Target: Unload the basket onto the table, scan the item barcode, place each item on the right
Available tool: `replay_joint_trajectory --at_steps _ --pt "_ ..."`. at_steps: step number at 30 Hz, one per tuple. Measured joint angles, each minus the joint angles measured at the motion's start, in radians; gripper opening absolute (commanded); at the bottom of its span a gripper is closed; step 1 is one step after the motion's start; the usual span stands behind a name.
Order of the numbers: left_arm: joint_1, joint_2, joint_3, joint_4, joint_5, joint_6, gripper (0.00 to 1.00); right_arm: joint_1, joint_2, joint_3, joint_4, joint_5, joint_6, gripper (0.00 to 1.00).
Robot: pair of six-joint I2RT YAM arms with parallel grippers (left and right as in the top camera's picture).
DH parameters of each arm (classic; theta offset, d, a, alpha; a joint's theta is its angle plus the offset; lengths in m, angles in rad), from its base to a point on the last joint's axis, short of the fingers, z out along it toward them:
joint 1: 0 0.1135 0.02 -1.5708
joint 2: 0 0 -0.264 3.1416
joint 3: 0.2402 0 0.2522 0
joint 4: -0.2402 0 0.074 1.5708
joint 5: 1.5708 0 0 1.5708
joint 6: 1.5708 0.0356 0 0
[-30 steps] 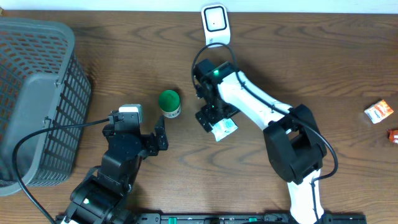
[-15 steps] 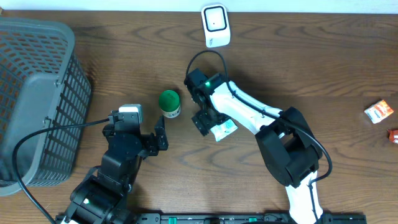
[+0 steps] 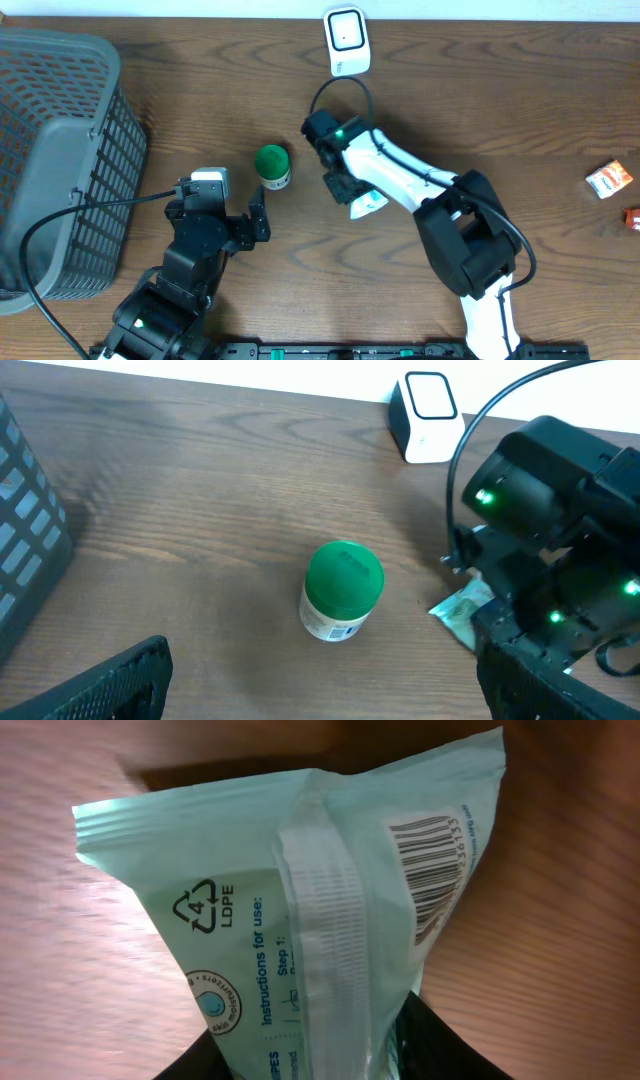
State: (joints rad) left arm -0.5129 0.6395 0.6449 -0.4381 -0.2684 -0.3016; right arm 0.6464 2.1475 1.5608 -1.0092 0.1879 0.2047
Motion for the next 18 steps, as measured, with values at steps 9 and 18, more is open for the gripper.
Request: replay_joint_trajectory --at_steps 9,18 --pt "0.000 0.000 0.000 0.000 0.000 0.000 0.98 -0.182 0.000 0.000 -0.075 0.011 0.016 0.33" --pt "0.000 0.000 0.000 0.000 0.000 0.000 0.98 -0.285 0.000 0.000 -0.121 0.022 0.023 0.75"
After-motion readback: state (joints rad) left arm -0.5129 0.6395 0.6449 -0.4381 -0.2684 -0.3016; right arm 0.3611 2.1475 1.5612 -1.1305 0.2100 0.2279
